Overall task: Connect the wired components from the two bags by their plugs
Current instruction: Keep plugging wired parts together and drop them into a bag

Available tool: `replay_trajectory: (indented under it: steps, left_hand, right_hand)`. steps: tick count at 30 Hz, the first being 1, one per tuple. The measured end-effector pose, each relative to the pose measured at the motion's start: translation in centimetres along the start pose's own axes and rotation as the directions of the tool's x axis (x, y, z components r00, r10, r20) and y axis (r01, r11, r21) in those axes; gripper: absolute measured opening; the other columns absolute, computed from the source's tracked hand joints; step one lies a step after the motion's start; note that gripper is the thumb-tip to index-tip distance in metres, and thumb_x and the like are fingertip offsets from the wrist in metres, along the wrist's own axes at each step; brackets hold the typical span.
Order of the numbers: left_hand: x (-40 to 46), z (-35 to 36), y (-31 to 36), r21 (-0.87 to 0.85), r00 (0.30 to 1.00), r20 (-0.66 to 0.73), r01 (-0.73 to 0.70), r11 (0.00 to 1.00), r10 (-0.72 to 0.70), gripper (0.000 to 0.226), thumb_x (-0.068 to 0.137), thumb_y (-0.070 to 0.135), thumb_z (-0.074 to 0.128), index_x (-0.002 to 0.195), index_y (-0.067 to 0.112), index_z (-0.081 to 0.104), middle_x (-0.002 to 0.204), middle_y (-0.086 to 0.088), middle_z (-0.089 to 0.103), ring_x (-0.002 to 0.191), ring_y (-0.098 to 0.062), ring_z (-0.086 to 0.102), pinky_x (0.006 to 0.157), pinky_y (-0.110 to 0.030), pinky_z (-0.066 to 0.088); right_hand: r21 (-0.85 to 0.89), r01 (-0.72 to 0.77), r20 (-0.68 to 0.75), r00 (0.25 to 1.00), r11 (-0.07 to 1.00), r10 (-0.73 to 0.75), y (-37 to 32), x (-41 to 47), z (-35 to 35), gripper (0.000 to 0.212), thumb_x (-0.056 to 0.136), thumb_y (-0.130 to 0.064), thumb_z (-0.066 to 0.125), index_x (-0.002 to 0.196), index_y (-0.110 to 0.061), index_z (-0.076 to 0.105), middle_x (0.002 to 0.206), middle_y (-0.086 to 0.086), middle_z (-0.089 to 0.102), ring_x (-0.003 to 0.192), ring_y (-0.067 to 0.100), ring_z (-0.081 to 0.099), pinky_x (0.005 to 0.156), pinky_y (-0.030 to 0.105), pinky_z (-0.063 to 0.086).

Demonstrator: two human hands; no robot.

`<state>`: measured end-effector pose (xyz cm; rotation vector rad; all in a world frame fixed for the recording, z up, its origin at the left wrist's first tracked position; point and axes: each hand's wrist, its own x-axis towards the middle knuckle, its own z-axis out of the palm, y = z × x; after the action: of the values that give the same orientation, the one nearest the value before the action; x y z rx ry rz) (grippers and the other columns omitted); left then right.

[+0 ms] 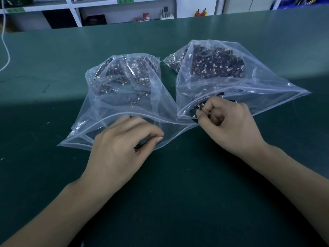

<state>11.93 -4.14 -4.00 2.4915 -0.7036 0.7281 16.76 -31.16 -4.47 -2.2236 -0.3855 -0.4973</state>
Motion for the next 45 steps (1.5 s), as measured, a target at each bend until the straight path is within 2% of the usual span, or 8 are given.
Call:
replay_trajectory:
  steps: [4,8,13,21,28,32,40,45]
  left_hand:
    - [-0.1,0.1,0.4,-0.095,0.997,-0.059,-0.057,0.994,0.051,0.008,0.101,0.019,0.076,0.105,0.020,0.082,0.095,0.012,0.069,0.083,-0.009,0.063,0.069,-0.033,0.054]
    - [0.1,0.0,1.4,-0.213,0.990,-0.121,-0.103,0.972,0.078,0.008,0.099,0.015,0.077,0.105,0.013,0.082,0.096,0.001,0.072,0.079,-0.013,0.067,0.071,-0.027,0.052]
    - [0.3,-0.2,2.1,-0.310,0.983,-0.153,-0.149,0.939,0.105,0.013,0.098,0.009,0.077,0.109,0.014,0.078,0.098,0.000,0.072,0.087,-0.009,0.069,0.075,-0.022,0.053]
    - [0.2,0.0,2.3,-0.468,0.993,-0.074,-0.116,0.876,0.092,0.022,0.101,0.002,0.069,0.119,0.013,0.075,0.102,-0.004,0.067,0.090,-0.015,0.074,0.079,-0.022,0.057]
    - [0.1,0.2,1.6,-0.299,0.997,-0.074,-0.016,0.954,-0.006,0.015,0.102,0.014,0.070,0.113,0.012,0.080,0.103,0.004,0.072,0.086,-0.015,0.071,0.069,-0.027,0.054]
    - [0.1,0.1,1.6,-0.331,0.999,-0.047,-0.013,0.943,-0.003,0.013,0.100,0.021,0.075,0.108,0.011,0.080,0.100,0.006,0.072,0.089,-0.010,0.072,0.076,-0.015,0.054]
    - [0.1,0.1,1.7,-0.310,0.997,-0.078,-0.006,0.951,-0.019,0.007,0.096,0.018,0.080,0.099,0.013,0.083,0.086,0.002,0.072,0.076,-0.017,0.069,0.069,-0.024,0.055]
    - [0.1,0.0,1.7,-0.286,0.995,-0.100,-0.034,0.958,0.005,0.008,0.097,0.018,0.079,0.095,0.012,0.083,0.077,0.001,0.065,0.069,-0.016,0.063,0.067,-0.021,0.049]
  right_hand:
    - [0.072,0.131,0.083,0.987,0.989,-0.137,-0.5,-0.5,0.1,0.026,0.099,-0.023,0.070,0.078,-0.021,0.055,0.048,-0.007,0.039,0.044,0.013,0.035,0.055,0.023,0.035]
    - [0.078,0.337,0.219,0.912,0.938,-0.346,-1.5,-1.0,0.0,0.008,0.099,-0.028,0.070,0.098,-0.020,0.068,0.053,-0.015,0.037,0.045,0.006,0.039,0.057,0.011,0.028]
    - [0.101,0.409,0.320,0.850,0.907,-0.419,-2.1,-1.4,0.2,0.026,0.094,-0.042,0.073,0.116,-0.028,0.069,0.054,-0.011,0.047,0.045,0.001,0.038,0.057,0.007,0.028]
    - [0.120,0.462,0.224,0.849,0.878,-0.478,-1.7,-1.3,0.9,0.003,0.098,-0.021,0.077,0.099,-0.019,0.079,0.061,-0.021,0.029,0.051,0.000,0.031,0.058,0.011,0.028]
    - [0.107,0.439,0.063,0.892,0.892,-0.447,-1.6,-1.2,0.8,0.014,0.100,-0.023,0.071,0.095,-0.014,0.079,0.055,-0.010,0.038,0.050,0.002,0.033,0.059,0.008,0.028]
    - [0.106,0.448,0.061,0.888,0.888,-0.455,-1.6,-1.1,0.8,0.015,0.101,-0.024,0.071,0.098,-0.013,0.080,0.055,-0.008,0.039,0.050,0.004,0.033,0.058,0.009,0.029]
    - [0.156,0.470,0.126,0.863,0.868,-0.490,-1.7,-1.1,0.9,0.010,0.101,-0.022,0.075,0.108,-0.023,0.082,0.055,-0.006,0.037,0.051,0.008,0.032,0.057,0.013,0.028]
    - [0.118,0.445,0.092,0.885,0.887,-0.457,-1.7,-1.1,0.9,0.014,0.100,-0.028,0.075,0.106,-0.017,0.080,0.054,-0.009,0.038,0.049,0.004,0.032,0.056,0.012,0.029]
